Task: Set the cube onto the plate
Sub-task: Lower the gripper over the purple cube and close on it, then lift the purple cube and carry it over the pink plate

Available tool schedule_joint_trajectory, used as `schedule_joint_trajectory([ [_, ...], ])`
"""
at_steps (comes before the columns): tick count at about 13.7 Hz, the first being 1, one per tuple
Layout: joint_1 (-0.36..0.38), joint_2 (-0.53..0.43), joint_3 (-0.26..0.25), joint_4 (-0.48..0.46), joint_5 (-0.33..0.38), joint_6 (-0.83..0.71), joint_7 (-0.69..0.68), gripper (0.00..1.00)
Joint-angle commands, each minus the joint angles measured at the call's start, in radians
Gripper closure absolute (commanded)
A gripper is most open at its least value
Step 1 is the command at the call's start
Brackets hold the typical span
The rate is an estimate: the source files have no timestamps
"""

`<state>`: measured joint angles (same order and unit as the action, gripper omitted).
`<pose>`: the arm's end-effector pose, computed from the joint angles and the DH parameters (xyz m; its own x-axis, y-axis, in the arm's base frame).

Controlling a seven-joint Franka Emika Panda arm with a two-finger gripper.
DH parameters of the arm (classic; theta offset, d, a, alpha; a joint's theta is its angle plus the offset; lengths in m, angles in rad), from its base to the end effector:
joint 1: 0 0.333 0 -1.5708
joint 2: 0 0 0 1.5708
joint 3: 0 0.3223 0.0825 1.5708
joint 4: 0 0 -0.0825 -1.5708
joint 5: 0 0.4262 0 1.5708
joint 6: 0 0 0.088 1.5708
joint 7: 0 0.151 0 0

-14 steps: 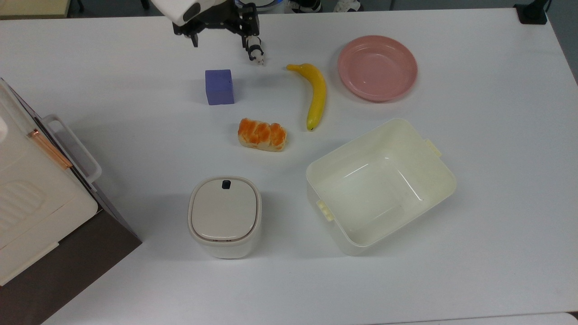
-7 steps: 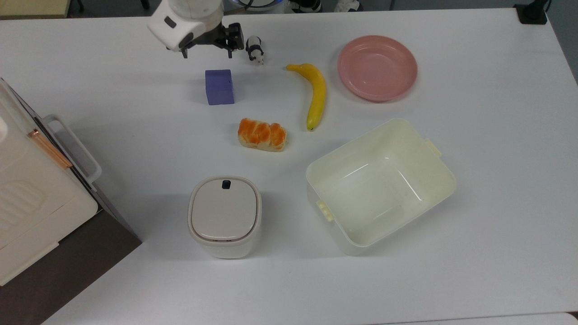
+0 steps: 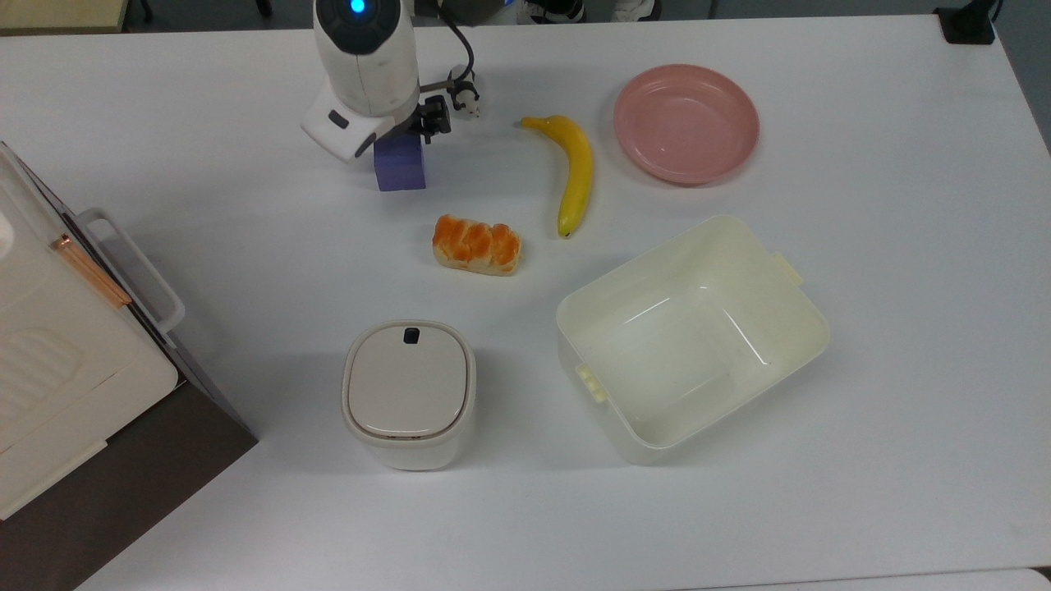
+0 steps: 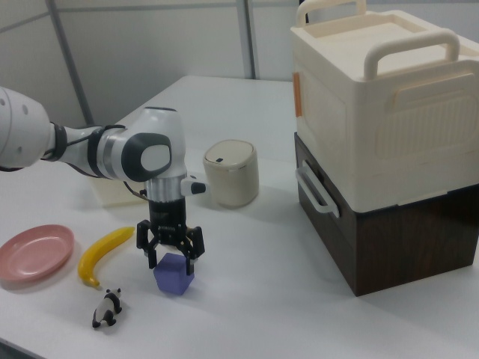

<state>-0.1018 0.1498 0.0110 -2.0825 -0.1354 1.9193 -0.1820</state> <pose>0.5509 -0.0653 0.2727 0.9355 0.1409 -0.3242 0.1646 -0.9852 0.0470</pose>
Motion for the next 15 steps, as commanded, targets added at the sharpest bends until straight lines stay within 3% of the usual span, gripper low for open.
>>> schedule_joint_trajectory([
  [1, 0.014, 0.017, -0.003, -0.008, -0.006, 0.041, -0.02, 0.3],
  [2, 0.014, 0.017, -0.003, -0.005, -0.003, 0.041, -0.019, 0.56],
  [4, 0.019, 0.014, 0.001, -0.002, 0.0, 0.038, -0.017, 0.83],
  [6, 0.023, -0.007, 0.007, 0.004, 0.0, 0.024, -0.01, 0.84],
  [15, 0.41, -0.055, 0.024, 0.074, 0.0, -0.045, 0.191, 0.8],
])
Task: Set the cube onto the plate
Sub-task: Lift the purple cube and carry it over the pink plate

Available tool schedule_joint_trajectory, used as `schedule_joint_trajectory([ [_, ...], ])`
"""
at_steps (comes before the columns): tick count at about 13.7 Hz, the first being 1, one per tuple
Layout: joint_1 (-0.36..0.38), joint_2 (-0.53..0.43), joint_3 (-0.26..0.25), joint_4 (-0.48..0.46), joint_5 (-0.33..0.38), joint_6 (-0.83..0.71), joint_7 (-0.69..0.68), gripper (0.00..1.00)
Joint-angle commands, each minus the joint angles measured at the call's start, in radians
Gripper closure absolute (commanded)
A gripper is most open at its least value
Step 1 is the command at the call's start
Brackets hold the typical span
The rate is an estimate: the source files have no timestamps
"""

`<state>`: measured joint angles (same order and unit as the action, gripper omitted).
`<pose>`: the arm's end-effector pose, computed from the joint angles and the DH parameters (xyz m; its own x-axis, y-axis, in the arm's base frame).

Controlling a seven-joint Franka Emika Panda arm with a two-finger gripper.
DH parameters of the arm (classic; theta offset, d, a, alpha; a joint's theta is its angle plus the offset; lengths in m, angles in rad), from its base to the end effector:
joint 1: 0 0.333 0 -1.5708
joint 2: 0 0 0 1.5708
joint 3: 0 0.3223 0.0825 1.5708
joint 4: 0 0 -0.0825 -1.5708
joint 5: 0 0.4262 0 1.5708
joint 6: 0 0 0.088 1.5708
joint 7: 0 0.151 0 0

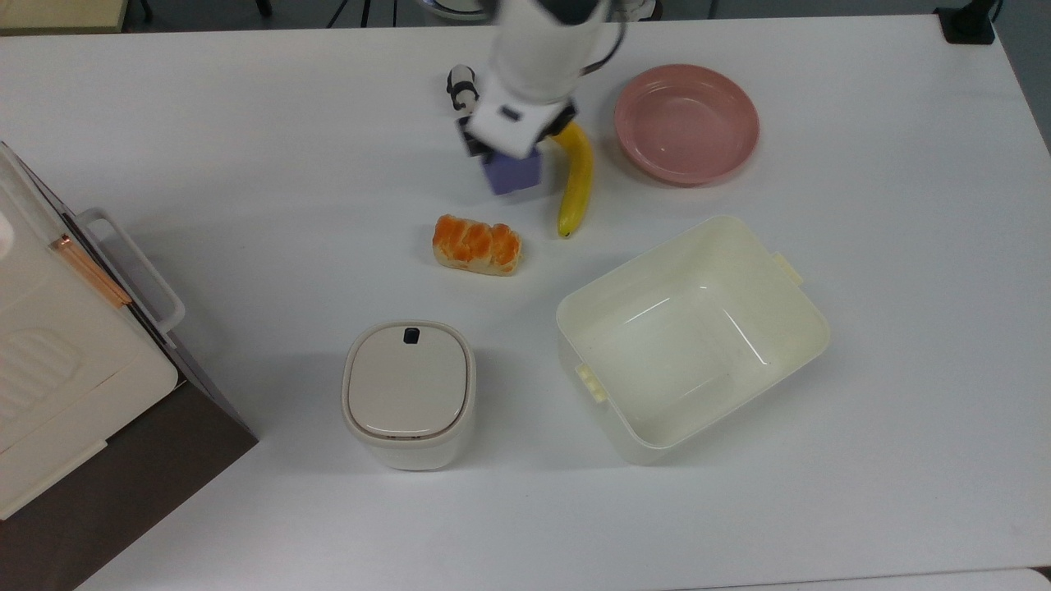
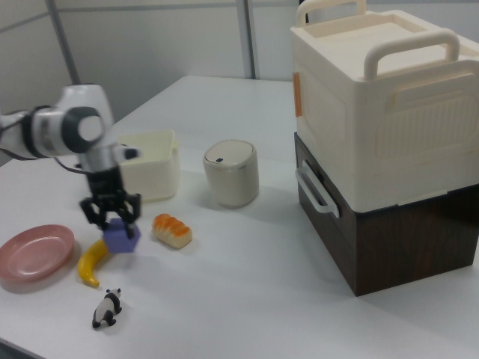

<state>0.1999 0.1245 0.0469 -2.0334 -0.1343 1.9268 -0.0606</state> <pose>0.5603 0.1258 0.3088 0.9099 0.3402 -0.2372 0.3696 -0.9247 0.0915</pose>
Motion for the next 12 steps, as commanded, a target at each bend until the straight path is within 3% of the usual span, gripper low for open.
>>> schedule_joint_trajectory([
  [1, 0.142, -0.028, -0.01, 0.038, -0.001, -0.052, 0.091, 0.8],
  [4, 0.301, -0.011, -0.01, 0.059, -0.001, -0.048, 0.192, 0.8],
  [6, 0.395, 0.009, -0.01, 0.059, 0.001, -0.048, 0.226, 0.71],
  [7, 0.421, 0.012, -0.01, 0.059, 0.002, -0.046, 0.228, 0.62],
  [8, 0.427, 0.018, -0.01, 0.061, 0.021, -0.049, 0.228, 0.45],
  [9, 0.428, 0.021, -0.01, 0.064, 0.027, -0.049, 0.228, 0.43],
  [10, 0.428, 0.027, -0.01, 0.065, 0.028, -0.049, 0.228, 0.33],
  [12, 0.426, 0.041, -0.01, 0.09, 0.029, -0.055, 0.228, 0.0],
])
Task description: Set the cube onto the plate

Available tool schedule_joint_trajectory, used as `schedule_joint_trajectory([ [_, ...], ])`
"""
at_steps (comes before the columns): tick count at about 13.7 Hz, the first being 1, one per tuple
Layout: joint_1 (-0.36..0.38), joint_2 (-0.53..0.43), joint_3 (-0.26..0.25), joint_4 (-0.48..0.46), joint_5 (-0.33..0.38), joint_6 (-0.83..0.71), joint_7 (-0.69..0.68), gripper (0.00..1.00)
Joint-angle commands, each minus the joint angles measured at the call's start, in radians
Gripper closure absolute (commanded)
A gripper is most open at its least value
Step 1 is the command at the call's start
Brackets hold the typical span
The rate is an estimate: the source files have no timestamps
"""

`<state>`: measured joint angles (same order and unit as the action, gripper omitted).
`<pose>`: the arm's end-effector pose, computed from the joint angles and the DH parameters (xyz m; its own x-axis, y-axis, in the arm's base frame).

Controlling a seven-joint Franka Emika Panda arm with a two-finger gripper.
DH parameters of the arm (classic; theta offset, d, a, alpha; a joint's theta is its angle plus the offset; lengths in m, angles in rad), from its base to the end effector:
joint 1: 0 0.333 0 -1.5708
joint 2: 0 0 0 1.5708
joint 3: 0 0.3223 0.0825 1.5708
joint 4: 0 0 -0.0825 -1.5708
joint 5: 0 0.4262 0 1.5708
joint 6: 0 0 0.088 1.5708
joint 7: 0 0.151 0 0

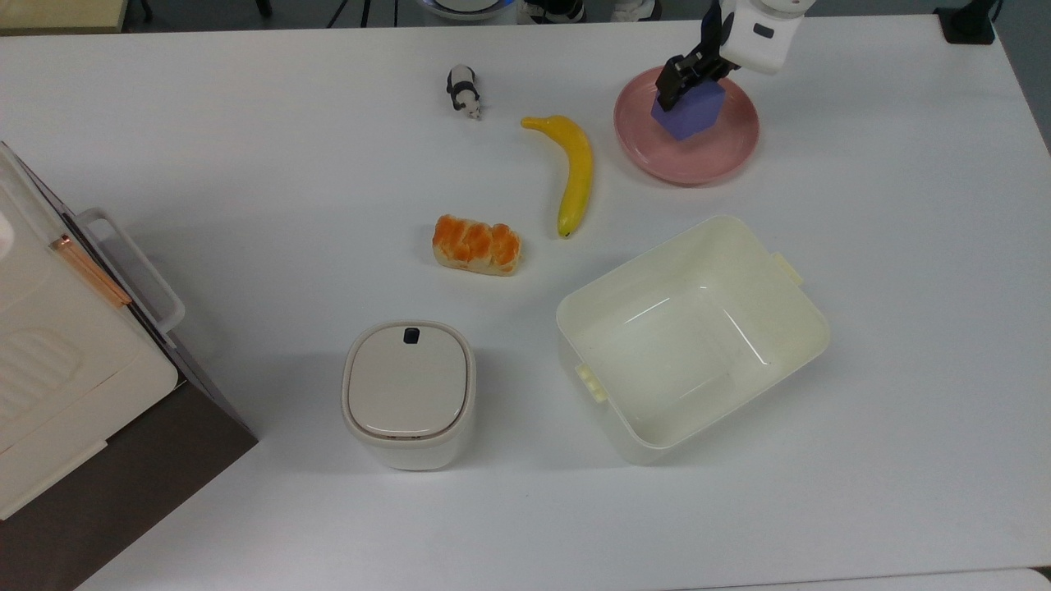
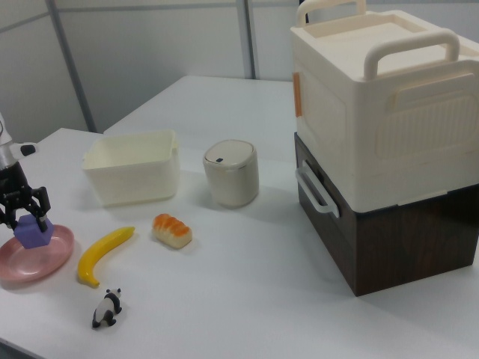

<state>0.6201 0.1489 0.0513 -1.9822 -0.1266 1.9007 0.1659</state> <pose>0.4679 0.3530 0.3166 0.8355 0.5075 -0.2105 0.5391 -0.8312 0.1360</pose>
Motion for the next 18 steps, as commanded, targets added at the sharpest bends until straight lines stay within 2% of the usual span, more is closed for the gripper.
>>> schedule_joint_trajectory([
  [1, 0.007, 0.017, -0.015, 0.048, 0.021, -0.032, 0.001, 0.0],
  [7, -0.029, 0.011, -0.031, 0.186, 0.019, -0.176, 0.001, 0.0],
  [11, -0.271, 0.003, -0.038, 0.296, 0.01, -0.161, 0.001, 0.0],
  [13, -0.396, -0.053, -0.038, 0.325, 0.018, -0.169, 0.02, 0.0],
  [15, -0.459, -0.107, -0.041, 0.324, 0.021, -0.186, 0.029, 0.0],
  [18, -0.485, -0.158, -0.08, 0.322, 0.044, -0.206, 0.02, 0.0],
])
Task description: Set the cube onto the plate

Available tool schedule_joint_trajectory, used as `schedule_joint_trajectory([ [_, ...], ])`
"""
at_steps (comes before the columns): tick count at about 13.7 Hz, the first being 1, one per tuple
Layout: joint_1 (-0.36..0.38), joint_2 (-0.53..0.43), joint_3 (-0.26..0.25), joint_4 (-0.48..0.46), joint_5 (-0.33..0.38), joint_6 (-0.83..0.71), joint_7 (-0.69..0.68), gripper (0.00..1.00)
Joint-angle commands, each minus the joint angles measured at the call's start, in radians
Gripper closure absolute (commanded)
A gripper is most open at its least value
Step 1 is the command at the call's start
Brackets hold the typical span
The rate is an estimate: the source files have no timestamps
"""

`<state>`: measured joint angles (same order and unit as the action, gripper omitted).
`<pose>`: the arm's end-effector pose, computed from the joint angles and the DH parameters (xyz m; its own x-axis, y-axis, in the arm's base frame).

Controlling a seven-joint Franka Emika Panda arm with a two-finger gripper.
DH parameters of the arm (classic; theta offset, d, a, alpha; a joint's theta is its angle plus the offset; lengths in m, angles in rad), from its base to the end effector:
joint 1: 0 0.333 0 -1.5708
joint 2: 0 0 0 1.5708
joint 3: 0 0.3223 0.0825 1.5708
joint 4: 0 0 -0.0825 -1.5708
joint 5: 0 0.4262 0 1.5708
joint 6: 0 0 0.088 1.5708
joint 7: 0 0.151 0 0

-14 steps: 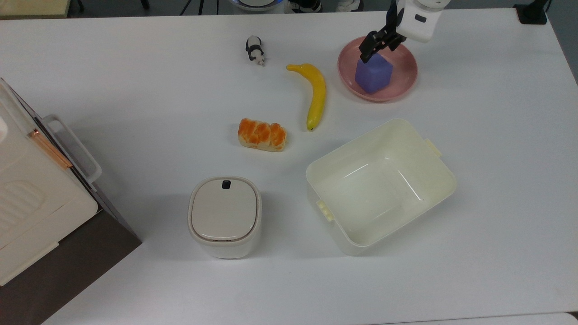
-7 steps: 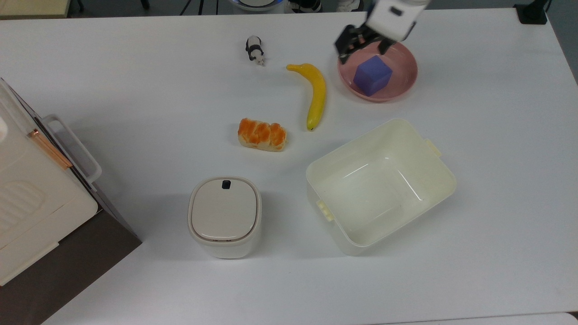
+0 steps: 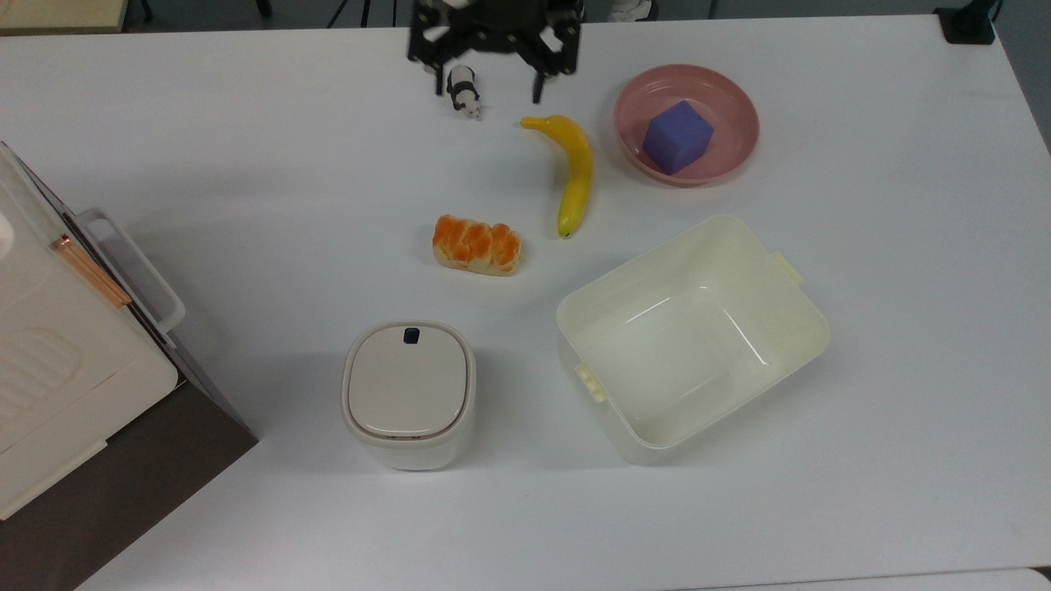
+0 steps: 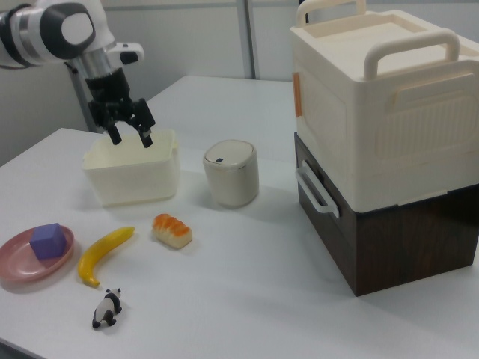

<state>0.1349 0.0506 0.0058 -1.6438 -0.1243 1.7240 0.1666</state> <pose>0.6206 0.0708 0.5327 0.9988 -0.0059 0.0484 -0.0115 -0.9931 0.1163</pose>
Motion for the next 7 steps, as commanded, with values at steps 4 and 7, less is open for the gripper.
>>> schedule_joint_trajectory([
  [4, 0.002, -0.113, -0.098, -0.018, 0.078, -0.101, -0.048, 0.0],
  [7, -0.014, -0.112, -0.098, -0.021, 0.078, -0.098, -0.05, 0.0],
])
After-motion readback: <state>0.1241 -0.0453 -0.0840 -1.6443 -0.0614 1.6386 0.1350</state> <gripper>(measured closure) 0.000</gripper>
